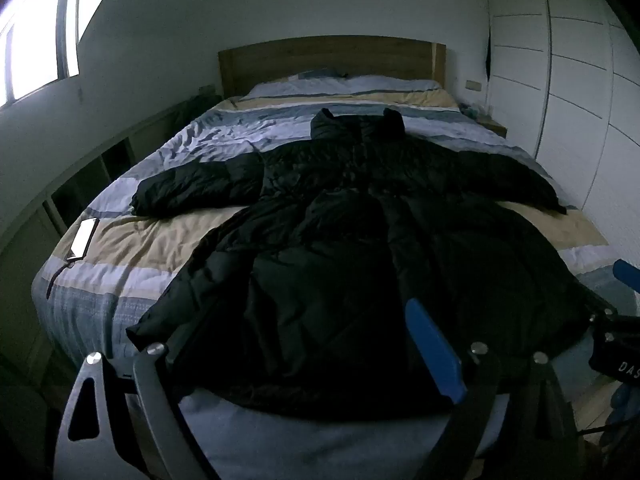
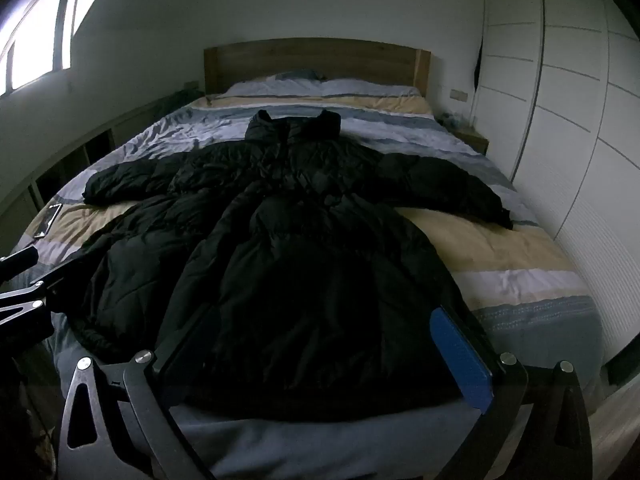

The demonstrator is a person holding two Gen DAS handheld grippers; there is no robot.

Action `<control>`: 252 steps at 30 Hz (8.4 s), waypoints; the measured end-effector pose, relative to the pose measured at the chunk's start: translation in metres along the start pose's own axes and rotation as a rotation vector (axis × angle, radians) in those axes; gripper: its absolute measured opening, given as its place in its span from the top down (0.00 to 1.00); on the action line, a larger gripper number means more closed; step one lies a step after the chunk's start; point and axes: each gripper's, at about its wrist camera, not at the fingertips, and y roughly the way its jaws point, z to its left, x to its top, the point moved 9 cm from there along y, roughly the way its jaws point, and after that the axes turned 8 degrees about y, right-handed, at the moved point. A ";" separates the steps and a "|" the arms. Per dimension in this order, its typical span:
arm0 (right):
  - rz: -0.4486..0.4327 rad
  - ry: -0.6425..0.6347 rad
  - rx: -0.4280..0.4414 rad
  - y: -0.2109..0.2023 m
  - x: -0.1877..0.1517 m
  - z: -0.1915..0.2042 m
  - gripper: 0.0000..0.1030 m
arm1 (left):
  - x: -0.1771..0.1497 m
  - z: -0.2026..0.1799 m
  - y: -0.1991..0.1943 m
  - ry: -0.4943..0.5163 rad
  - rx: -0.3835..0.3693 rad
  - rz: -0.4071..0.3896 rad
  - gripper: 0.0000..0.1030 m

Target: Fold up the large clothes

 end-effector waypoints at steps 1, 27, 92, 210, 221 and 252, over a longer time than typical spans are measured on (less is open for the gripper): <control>0.000 -0.003 -0.002 0.000 0.000 0.000 0.00 | 0.000 0.000 0.000 0.001 -0.001 0.000 0.12; -0.002 -0.020 -0.011 -0.001 -0.002 0.003 0.00 | -0.003 -0.009 -0.001 -0.004 -0.011 0.004 0.12; -0.008 -0.039 -0.026 0.033 0.036 -0.007 0.00 | 0.032 -0.001 0.032 0.052 -0.013 0.057 0.12; -0.105 0.142 -0.101 0.087 0.178 -0.145 0.00 | 0.234 0.021 0.295 -0.570 -0.401 0.187 0.89; -0.061 0.187 -0.112 0.089 0.152 -0.166 0.00 | 0.185 -0.069 0.326 -0.428 -0.403 0.353 0.73; -0.137 0.055 0.023 0.040 0.191 -0.039 0.00 | 0.308 0.067 0.147 -0.212 -0.343 0.109 0.62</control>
